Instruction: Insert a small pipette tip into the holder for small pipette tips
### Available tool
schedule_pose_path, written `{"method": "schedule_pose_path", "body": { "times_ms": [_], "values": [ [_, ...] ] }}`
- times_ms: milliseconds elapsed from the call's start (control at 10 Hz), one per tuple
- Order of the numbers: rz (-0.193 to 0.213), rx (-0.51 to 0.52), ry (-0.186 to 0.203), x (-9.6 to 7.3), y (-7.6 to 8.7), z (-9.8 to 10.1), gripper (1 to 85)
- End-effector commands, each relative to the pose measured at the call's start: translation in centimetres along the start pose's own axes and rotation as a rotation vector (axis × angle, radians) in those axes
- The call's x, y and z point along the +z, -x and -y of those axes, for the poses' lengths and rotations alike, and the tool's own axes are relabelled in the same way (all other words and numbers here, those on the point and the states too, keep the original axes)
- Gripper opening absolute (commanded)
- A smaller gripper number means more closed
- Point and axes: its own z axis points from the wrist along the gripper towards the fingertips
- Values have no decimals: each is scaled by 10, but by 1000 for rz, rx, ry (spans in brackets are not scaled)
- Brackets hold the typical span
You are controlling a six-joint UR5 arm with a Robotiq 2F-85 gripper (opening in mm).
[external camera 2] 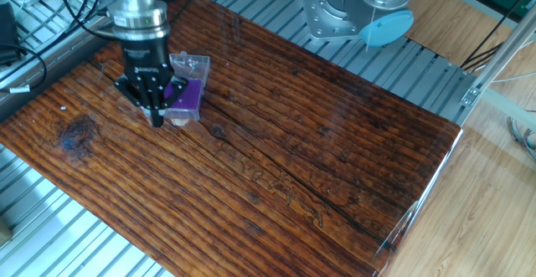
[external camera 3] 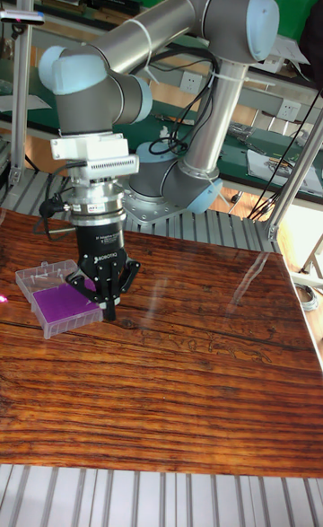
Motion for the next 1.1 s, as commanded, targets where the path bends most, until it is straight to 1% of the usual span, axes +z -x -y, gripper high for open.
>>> {"method": "schedule_pose_path", "body": {
  "times_ms": [0, 100, 200, 300, 400, 500, 600, 700, 800, 900, 1000],
  "values": [
    [-134, 42, -5, 4, -35, 0, 50],
    [-156, 52, -10, 5, -41, -1, 50],
    [-162, 61, -2, 2, -42, -7, 50],
    [-167, 62, -4, -1, -45, -8, 50],
    [-156, 64, 0, -2, -43, -10, 50],
    [-151, 56, -25, -1, -43, -3, 50],
    [-146, 56, -26, 5, -42, -1, 40],
    [-151, 51, -22, 9, -44, -1, 40],
    [-164, 37, -6, 10, -47, -5, 40],
    [-185, 34, 10, 10, -52, -10, 40],
    [-224, 31, 39, 7, -61, -17, 40]
  ]
}}
